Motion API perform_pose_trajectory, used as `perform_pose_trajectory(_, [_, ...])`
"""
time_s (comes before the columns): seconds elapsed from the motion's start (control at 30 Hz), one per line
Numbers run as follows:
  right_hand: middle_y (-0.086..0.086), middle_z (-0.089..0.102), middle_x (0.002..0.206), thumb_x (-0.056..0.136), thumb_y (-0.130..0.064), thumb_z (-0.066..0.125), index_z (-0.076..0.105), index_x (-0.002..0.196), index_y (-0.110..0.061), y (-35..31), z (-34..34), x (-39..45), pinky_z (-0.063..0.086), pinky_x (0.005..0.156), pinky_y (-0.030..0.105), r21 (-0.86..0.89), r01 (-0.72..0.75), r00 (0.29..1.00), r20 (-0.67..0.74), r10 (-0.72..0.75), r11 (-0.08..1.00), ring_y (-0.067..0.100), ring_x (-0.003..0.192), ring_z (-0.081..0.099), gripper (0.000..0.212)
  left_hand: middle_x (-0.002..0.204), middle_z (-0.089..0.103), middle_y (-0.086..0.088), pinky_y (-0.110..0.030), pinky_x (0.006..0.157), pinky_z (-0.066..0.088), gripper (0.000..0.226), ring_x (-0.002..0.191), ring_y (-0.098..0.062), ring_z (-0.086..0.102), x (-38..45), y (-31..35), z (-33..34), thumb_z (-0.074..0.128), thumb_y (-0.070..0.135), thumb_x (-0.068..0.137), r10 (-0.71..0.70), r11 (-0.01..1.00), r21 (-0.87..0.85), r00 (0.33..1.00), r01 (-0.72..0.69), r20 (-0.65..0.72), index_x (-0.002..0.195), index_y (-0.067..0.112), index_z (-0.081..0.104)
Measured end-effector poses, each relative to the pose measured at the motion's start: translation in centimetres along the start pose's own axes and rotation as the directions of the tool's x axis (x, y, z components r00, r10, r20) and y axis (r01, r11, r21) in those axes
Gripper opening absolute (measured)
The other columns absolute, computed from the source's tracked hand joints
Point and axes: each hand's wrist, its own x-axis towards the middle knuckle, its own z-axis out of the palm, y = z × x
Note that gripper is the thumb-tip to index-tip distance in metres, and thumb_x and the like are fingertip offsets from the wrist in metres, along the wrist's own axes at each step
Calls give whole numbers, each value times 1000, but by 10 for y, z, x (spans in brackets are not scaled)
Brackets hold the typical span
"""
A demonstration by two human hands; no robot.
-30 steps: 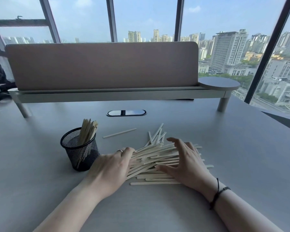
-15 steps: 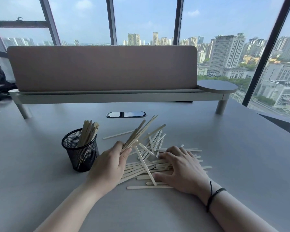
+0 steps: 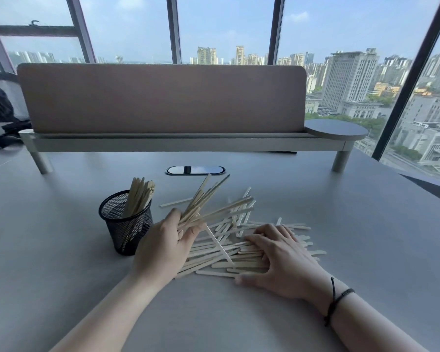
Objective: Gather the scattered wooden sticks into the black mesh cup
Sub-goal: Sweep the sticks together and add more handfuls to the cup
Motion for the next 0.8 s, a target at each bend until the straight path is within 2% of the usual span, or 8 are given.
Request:
perform_pose_trajectory(0.07, [-19,47,123,61,-97,43,52,133,-43,-2,2,4,29,109,25,35,-13,999,-37,15,999,8,121,39,91,55,63,11,-29,43,42,54,44,-4,53,0,2,0,51,75,81,-36,998,-48,999,35,-25,94,24,64])
perform_pose_trajectory(0.17, [-16,51,110,66,-91,46,59,115,-38,-3,6,10,35,103,29,31,-5,997,-75,7,999,10,111,45,73,61,66,9,-28,51,49,46,53,-5,59,2,3,-1,62,69,79,-89,991,-103,996,87,-21,97,27,65])
perform_pose_trajectory(0.27, [-14,53,107,66,-92,43,59,110,-35,-4,7,14,35,103,31,7,-13,998,-63,13,1000,12,108,47,74,63,66,6,-19,51,41,22,57,-6,60,3,6,-1,78,40,80,-121,988,-97,993,120,-5,89,24,65])
perform_pose_trajectory(0.33, [-12,54,105,65,-92,43,58,107,-34,-5,7,16,34,102,32,2,-13,998,-68,13,1000,14,107,48,73,56,61,3,-13,47,35,20,54,-6,58,3,9,-1,79,33,80,-149,985,-89,989,147,-11,79,22,62])
perform_pose_trajectory(0.43, [-9,55,105,64,-94,37,54,104,-33,-7,7,21,33,99,32,-37,-14,998,-57,12,999,17,108,50,75,55,60,-3,-19,48,36,15,51,-11,55,4,12,1,72,25,83,-193,974,-125,981,190,-12,75,22,60])
perform_pose_trajectory(0.57, [-6,56,107,61,-97,42,51,108,-30,-10,5,30,38,98,35,-6,-15,1000,-14,15,1000,20,110,52,82,54,57,1,-17,47,37,17,51,-10,54,6,10,0,67,15,86,-220,966,-152,974,209,-57,72,20,59])
perform_pose_trajectory(0.67, [-6,56,100,61,-95,48,43,91,-31,-13,5,34,42,90,34,11,-9,1000,-18,9,1000,19,104,54,71,51,52,5,-28,50,37,24,49,-13,47,8,14,-2,65,14,88,-276,939,-248,952,239,-129,67,16,54])
perform_pose_trajectory(0.8, [-5,57,95,62,-96,46,39,85,-28,-14,7,35,41,84,33,-14,17,998,-66,-18,1000,20,100,56,72,49,30,5,-34,46,29,43,47,-17,30,11,9,-4,65,28,88,-365,863,-433,914,260,-177,62,12,35])
